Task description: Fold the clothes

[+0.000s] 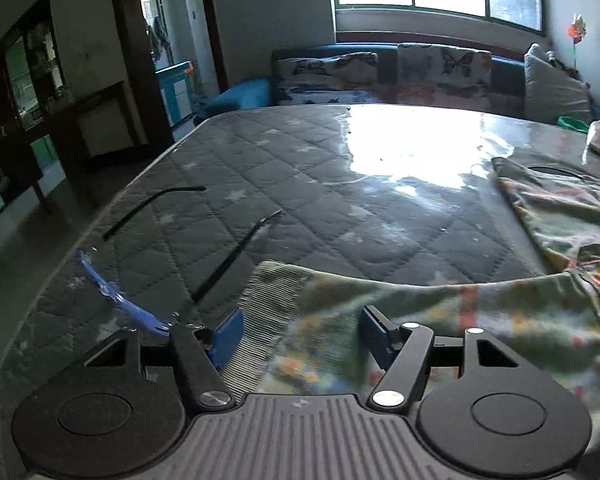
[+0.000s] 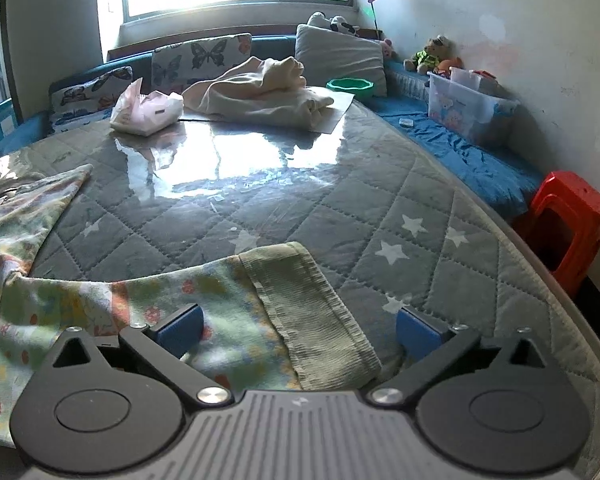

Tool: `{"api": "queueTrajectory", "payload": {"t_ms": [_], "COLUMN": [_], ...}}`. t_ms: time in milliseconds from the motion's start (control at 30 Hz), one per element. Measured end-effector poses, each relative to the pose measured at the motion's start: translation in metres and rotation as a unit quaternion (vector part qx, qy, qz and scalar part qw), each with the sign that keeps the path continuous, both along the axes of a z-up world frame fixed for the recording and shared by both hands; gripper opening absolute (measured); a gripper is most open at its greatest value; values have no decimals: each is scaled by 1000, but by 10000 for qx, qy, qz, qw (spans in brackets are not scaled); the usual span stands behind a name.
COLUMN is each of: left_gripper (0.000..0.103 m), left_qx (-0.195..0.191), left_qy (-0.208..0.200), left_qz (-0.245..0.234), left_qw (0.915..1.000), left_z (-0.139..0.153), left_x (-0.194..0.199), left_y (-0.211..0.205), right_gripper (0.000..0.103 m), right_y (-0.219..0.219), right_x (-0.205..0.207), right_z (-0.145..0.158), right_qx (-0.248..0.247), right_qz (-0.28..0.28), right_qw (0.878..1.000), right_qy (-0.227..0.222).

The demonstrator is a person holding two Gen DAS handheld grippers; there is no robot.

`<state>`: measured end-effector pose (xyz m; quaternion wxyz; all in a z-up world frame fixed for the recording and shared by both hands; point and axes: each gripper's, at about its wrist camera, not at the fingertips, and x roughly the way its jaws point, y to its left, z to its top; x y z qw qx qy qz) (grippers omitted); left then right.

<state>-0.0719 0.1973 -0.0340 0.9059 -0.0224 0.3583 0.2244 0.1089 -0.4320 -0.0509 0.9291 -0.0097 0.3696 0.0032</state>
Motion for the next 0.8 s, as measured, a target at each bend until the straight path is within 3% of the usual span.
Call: {"api": "queueTrajectory", "payload": {"t_ms": [167, 300, 433, 567, 800], "left_gripper": [70, 83, 100, 103, 103], "left_qx": [-304, -461, -723, -811, -1185], "left_qy": [-180, -451, -750, -972, -935], "left_qz": [-185, -768, -1402, -1989, -2438], "left_qw": [9992, 9950, 9846, 9718, 9580], "left_z": [12, 28, 41, 50, 43], "left_x": [-5, -6, -5, 1, 16], "left_y": [-12, -47, -83, -119, -160], "right_gripper": [103, 103, 103, 103, 103], "right_y": [16, 31, 50, 63, 57], "right_x": [-11, -18, -24, -29, -31], "right_z": [16, 23, 23, 16, -1], "right_qx": [-220, -101, 37, -132, -71], "right_qz": [322, 689, 1097, 1307, 1197], "right_qw": [9988, 9968, 9933, 9907, 9926], "right_qy": [-311, -397, -357, -369, -206]}}
